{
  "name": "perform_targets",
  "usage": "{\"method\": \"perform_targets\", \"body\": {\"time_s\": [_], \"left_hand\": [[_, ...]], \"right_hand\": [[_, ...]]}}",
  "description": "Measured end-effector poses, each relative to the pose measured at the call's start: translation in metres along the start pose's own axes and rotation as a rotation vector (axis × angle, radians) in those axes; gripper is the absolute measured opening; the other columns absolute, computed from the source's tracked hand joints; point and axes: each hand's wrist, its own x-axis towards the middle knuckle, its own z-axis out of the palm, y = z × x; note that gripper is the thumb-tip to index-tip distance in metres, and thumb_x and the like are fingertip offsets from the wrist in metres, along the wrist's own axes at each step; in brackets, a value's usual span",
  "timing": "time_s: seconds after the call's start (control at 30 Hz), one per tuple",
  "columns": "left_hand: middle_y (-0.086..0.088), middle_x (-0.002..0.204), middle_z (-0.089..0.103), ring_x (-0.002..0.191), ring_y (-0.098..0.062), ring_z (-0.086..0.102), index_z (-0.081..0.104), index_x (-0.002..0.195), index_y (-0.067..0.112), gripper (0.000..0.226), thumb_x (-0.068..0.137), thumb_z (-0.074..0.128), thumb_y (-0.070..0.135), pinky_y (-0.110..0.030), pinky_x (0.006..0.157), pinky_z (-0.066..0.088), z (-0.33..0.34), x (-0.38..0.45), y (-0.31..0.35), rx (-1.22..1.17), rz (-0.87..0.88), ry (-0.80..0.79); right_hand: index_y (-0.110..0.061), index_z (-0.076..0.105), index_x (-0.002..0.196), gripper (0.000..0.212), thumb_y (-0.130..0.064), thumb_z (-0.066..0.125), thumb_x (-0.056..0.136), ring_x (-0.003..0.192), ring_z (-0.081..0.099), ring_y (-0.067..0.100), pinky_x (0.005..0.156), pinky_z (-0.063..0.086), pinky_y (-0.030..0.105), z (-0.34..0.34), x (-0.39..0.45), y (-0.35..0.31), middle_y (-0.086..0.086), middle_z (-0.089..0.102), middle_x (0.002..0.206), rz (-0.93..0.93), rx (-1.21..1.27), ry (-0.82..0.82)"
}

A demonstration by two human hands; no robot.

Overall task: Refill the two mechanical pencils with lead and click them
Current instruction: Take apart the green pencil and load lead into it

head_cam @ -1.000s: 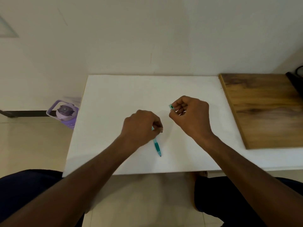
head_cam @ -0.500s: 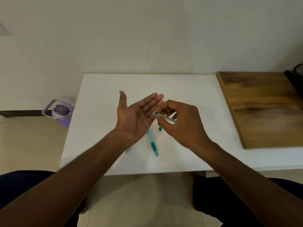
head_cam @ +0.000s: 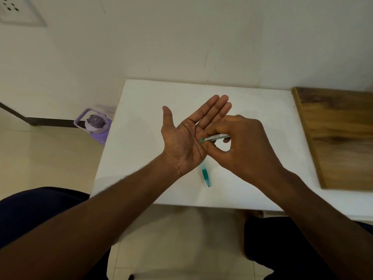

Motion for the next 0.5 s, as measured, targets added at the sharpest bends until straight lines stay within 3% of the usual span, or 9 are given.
{"method": "perform_targets", "body": {"time_s": [0.1, 0.23, 0.37, 0.43, 0.5], "left_hand": [[-0.017, 0.165, 0.043, 0.157, -0.031, 0.037, 0.035, 0.164, 0.002, 0.118, 0.091, 0.018, 0.093, -0.046, 0.122, 0.041, 0.0, 0.002, 0.001, -0.027, -0.004, -0.009], [-0.017, 0.165, 0.044, 0.157, -0.031, 0.037, 0.036, 0.163, 0.001, 0.118, 0.091, 0.018, 0.093, -0.048, 0.124, 0.038, -0.002, 0.003, -0.001, -0.029, -0.015, 0.026], [-0.017, 0.164, 0.047, 0.151, -0.03, 0.048, 0.044, 0.159, 0.002, 0.111, 0.094, 0.02, 0.089, -0.049, 0.127, 0.032, 0.0, 0.001, 0.002, 0.044, -0.016, 0.11], [-0.017, 0.153, 0.061, 0.139, -0.029, 0.062, 0.057, 0.149, 0.004, 0.097, 0.099, 0.029, 0.082, -0.047, 0.122, 0.044, 0.002, 0.001, 0.006, 0.16, -0.014, 0.227], [-0.009, 0.129, 0.077, 0.117, -0.026, 0.075, 0.074, 0.131, 0.011, 0.07, 0.103, 0.045, 0.069, -0.04, 0.104, 0.06, 0.002, 0.0, 0.008, 0.397, 0.01, 0.419]], "right_hand": [[-0.019, 0.081, 0.108, 0.028, -0.037, 0.081, 0.088, 0.081, 0.059, 0.005, 0.085, 0.041, 0.009, -0.002, 0.0, 0.005, -0.002, 0.08, 0.101, -0.004, -0.019, -0.01], [-0.021, 0.082, 0.105, 0.024, -0.037, 0.082, 0.088, 0.079, 0.063, 0.005, 0.084, 0.054, 0.022, -0.001, -0.003, 0.009, -0.006, 0.08, 0.097, -0.003, 0.002, 0.014], [-0.024, 0.082, 0.102, 0.021, -0.039, 0.081, 0.088, 0.081, 0.068, 0.005, 0.081, 0.056, 0.019, 0.002, -0.003, 0.012, -0.013, 0.078, 0.094, 0.062, 0.064, 0.042], [-0.025, 0.081, 0.1, 0.017, -0.037, 0.081, 0.088, 0.081, 0.068, 0.004, 0.081, 0.056, 0.019, 0.002, -0.001, 0.013, -0.018, 0.074, 0.092, 0.096, 0.091, 0.067], [-0.025, 0.081, 0.101, 0.017, -0.036, 0.08, 0.089, 0.084, 0.07, 0.006, 0.082, 0.058, 0.021, 0.0, 0.0, 0.015, -0.017, 0.075, 0.094, 0.13, 0.112, 0.085]]}}
